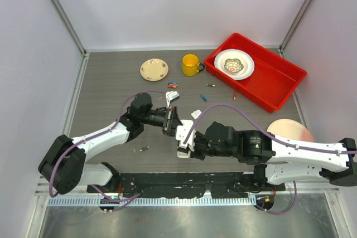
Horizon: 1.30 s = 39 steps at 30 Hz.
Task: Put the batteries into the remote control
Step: Load the battery into the remote control.
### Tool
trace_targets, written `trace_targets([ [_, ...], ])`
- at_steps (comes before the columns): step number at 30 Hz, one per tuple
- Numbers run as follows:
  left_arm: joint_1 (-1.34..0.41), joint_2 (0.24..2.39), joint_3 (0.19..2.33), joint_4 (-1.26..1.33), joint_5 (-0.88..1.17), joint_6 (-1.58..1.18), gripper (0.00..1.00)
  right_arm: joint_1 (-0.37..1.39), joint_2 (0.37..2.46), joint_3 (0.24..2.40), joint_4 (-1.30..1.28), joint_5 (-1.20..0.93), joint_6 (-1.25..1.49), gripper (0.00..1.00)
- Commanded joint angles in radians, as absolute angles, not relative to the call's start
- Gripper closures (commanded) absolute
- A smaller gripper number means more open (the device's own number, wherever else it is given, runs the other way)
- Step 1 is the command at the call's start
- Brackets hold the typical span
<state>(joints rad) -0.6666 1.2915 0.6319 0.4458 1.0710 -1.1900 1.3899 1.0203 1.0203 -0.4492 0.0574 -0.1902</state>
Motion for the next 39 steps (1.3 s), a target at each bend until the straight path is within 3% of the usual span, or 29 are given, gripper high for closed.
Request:
trace_targets([
  [1, -0.67, 1.289, 0.647, 0.543, 1.092, -1.224, 1.0, 1.387, 0.973, 0.976, -0.344, 0.022, -0.146, 0.99],
  [28, -0.67, 1.275, 0.66, 0.531, 1.101, -1.224, 1.0, 1.387, 1.009, 0.948, -0.448, 0.058, -0.19, 0.99],
  [35, -0.67, 1.285, 0.658, 0.531, 1.1, -1.221, 1.0, 1.387, 1.015, 0.96, -0.448, 0.071, -0.181, 0.84],
  [39, -0.67, 1.29, 0.66, 0.531, 1.1, -1.22, 1.0, 1.387, 1.02, 0.963, -0.437, 0.074, -0.181, 0.8],
])
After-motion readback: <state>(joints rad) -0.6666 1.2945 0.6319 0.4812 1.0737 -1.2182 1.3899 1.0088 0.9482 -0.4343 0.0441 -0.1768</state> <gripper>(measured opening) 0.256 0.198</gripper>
